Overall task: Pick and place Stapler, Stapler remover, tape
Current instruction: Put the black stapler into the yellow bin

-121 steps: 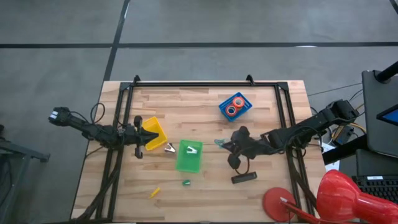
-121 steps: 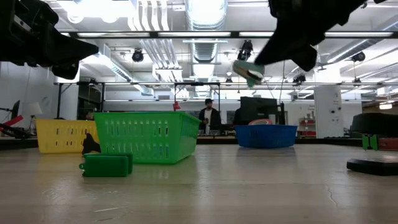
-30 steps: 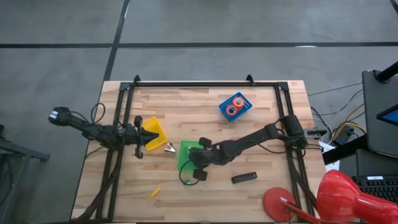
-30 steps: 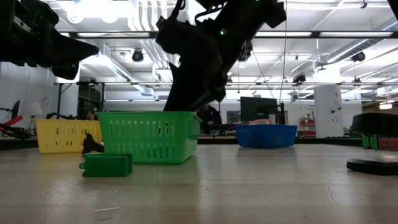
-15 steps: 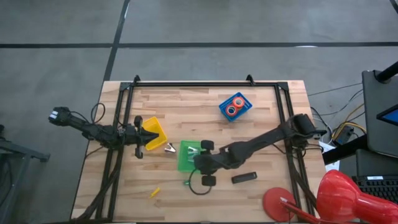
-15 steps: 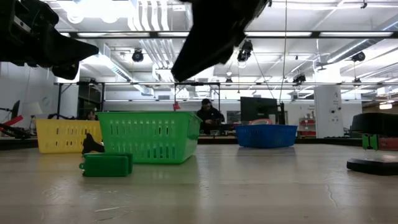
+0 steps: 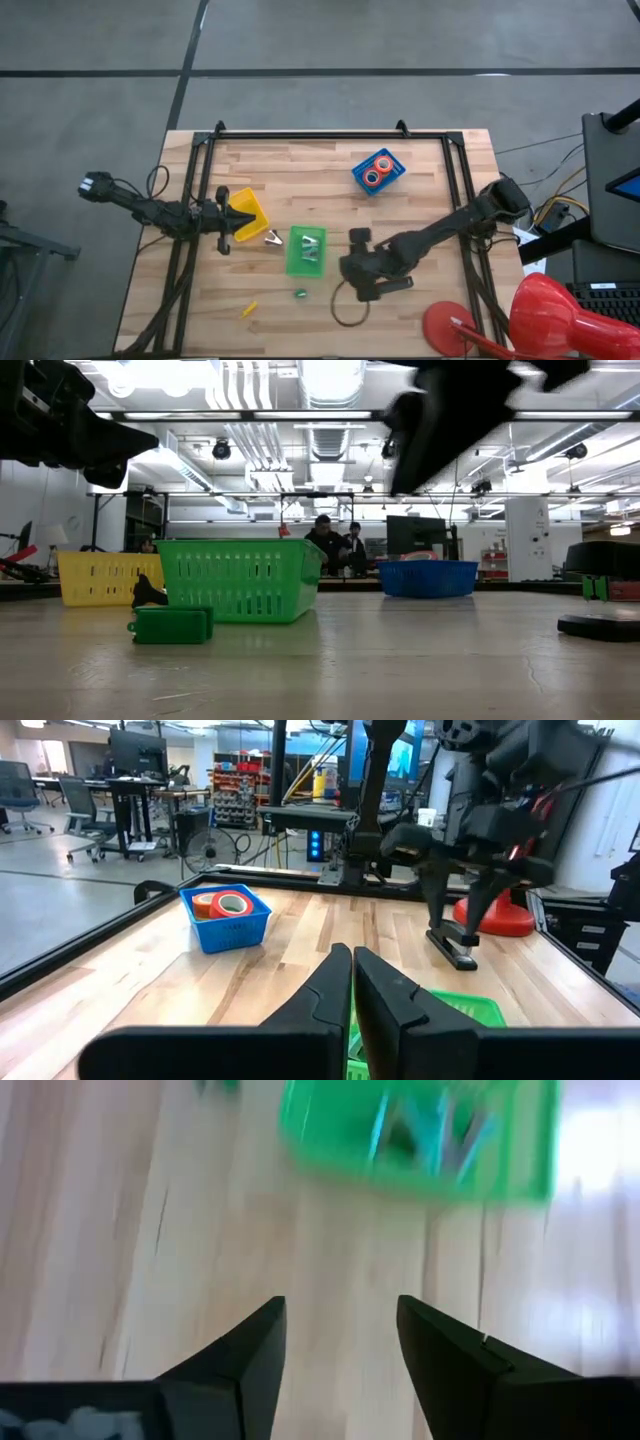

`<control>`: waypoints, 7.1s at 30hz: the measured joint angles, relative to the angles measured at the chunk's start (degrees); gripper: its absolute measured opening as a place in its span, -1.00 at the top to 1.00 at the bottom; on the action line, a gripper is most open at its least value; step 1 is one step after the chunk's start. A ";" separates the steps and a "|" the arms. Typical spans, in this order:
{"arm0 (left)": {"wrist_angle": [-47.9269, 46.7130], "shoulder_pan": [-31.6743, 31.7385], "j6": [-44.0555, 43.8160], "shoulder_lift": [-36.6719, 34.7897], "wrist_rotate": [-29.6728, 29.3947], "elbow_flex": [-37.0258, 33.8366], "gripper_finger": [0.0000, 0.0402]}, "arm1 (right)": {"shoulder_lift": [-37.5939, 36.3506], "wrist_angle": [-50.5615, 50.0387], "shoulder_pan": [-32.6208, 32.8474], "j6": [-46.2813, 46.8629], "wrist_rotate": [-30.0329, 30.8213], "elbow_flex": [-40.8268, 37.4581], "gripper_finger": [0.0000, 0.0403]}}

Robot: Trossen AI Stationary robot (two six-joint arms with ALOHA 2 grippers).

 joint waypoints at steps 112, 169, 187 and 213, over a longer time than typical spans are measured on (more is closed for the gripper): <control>4.88 0.02 -4.78 0.90 0.16 0.00 0.90 | -10.10 21.99 -6.54 -1.43 1.28 -8.88 0.39; 26.84 2.01 3.15 53.67 -2.81 28.70 -0.28 | -10.02 35.27 -14.07 -2.22 -3.39 -9.54 0.40; 27.06 2.34 3.41 53.52 -2.13 28.22 0.57 | -10.12 35.36 -14.15 -1.69 -2.99 -10.41 0.34; 16.92 2.48 0.30 43.84 1.93 28.53 -0.24 | -9.92 25.17 -14.07 -0.95 -6.18 -10.53 0.40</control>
